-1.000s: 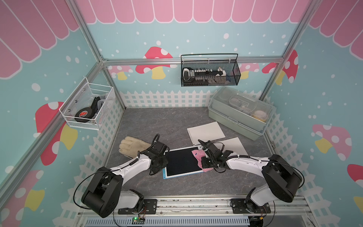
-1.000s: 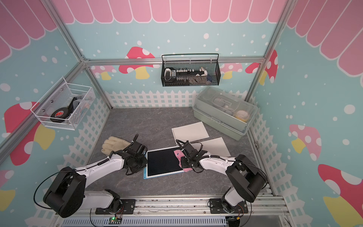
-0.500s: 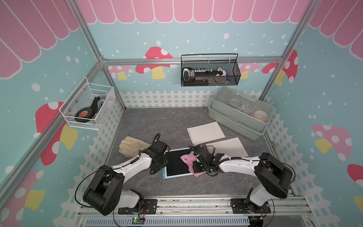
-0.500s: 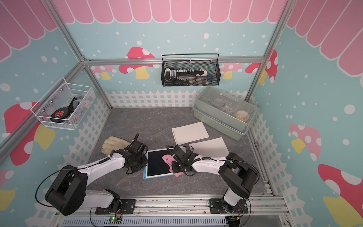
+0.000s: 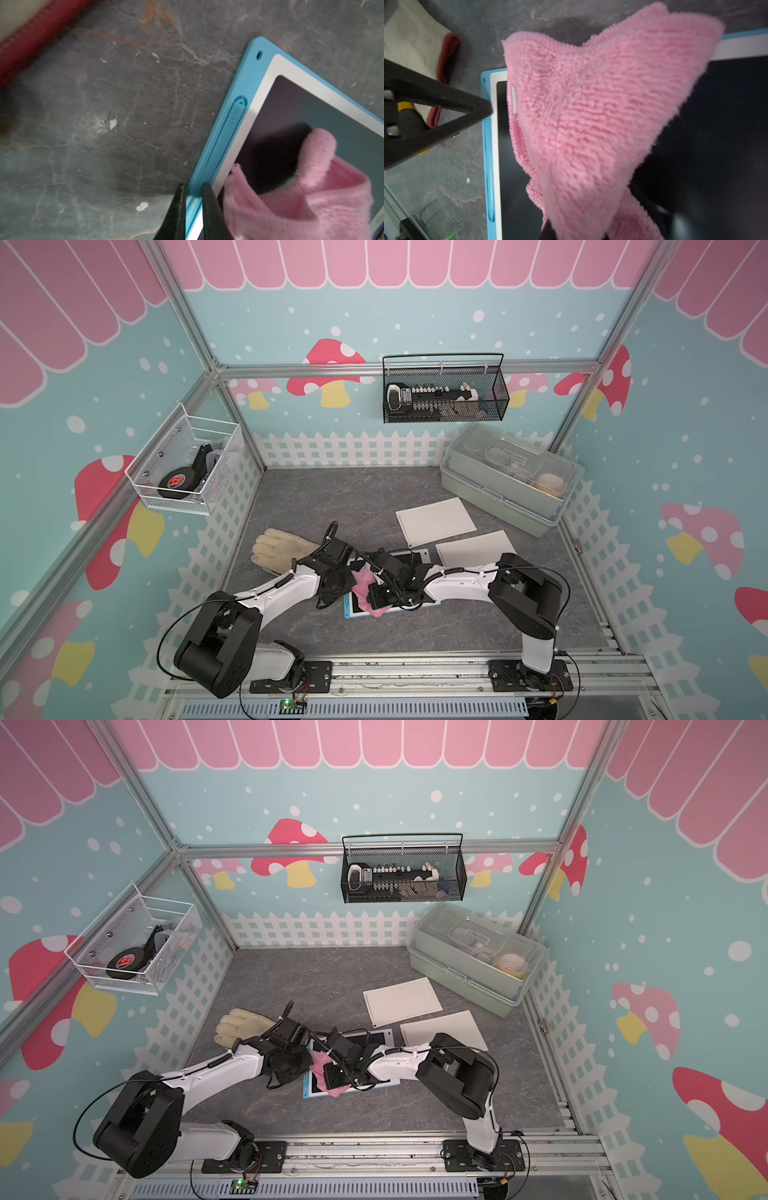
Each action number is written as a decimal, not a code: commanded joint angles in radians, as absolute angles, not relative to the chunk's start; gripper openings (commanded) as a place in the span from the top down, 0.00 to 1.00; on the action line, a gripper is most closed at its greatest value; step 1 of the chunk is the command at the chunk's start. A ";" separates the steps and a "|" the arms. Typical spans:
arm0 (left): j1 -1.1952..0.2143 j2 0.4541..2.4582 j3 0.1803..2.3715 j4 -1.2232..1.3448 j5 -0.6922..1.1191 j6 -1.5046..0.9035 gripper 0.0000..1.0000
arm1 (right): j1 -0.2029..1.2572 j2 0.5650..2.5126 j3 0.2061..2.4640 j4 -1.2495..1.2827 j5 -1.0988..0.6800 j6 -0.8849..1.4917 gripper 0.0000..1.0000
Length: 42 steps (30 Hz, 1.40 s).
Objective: Wipe the drawing tablet
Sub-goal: Wipe the dirt from the drawing tablet.
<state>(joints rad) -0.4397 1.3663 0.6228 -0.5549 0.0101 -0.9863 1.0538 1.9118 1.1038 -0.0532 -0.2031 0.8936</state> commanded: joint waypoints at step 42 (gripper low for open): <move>-0.372 1.408 0.452 -0.543 0.087 -0.939 0.87 | 0.815 2.180 1.447 -0.182 -0.260 0.920 1.00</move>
<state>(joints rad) -0.3744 1.3220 0.5346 -0.3885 0.1291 -0.9531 0.8494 2.1963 1.4914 -0.0788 -0.3130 0.9520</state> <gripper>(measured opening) 0.136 0.073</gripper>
